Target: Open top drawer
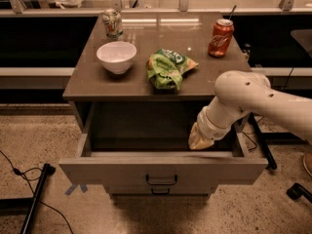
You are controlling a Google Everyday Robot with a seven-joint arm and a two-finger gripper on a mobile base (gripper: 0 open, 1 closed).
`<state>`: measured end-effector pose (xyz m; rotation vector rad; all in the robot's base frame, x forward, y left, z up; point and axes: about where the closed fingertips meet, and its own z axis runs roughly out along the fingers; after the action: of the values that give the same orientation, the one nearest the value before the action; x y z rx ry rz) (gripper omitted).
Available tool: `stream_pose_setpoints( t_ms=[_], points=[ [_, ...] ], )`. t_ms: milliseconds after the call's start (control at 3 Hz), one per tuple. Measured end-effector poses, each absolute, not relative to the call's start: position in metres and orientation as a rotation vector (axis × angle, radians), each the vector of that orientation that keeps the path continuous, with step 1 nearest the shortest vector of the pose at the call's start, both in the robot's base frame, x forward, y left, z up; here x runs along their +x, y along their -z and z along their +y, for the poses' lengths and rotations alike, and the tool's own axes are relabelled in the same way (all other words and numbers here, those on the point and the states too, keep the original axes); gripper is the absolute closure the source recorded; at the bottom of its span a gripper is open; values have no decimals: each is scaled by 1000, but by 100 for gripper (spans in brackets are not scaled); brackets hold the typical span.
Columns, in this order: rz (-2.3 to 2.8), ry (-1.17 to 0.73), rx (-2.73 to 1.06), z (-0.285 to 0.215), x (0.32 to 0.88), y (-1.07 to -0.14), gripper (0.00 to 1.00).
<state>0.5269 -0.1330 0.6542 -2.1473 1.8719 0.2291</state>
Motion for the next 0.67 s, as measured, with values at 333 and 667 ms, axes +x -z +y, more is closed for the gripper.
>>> stream_pose_setpoints(
  t_ms=[333, 667],
  points=[
    [1893, -322, -2116, -131, 509, -635, 100],
    [1887, -412, -2119, -124, 487, -626, 100]
  ],
)
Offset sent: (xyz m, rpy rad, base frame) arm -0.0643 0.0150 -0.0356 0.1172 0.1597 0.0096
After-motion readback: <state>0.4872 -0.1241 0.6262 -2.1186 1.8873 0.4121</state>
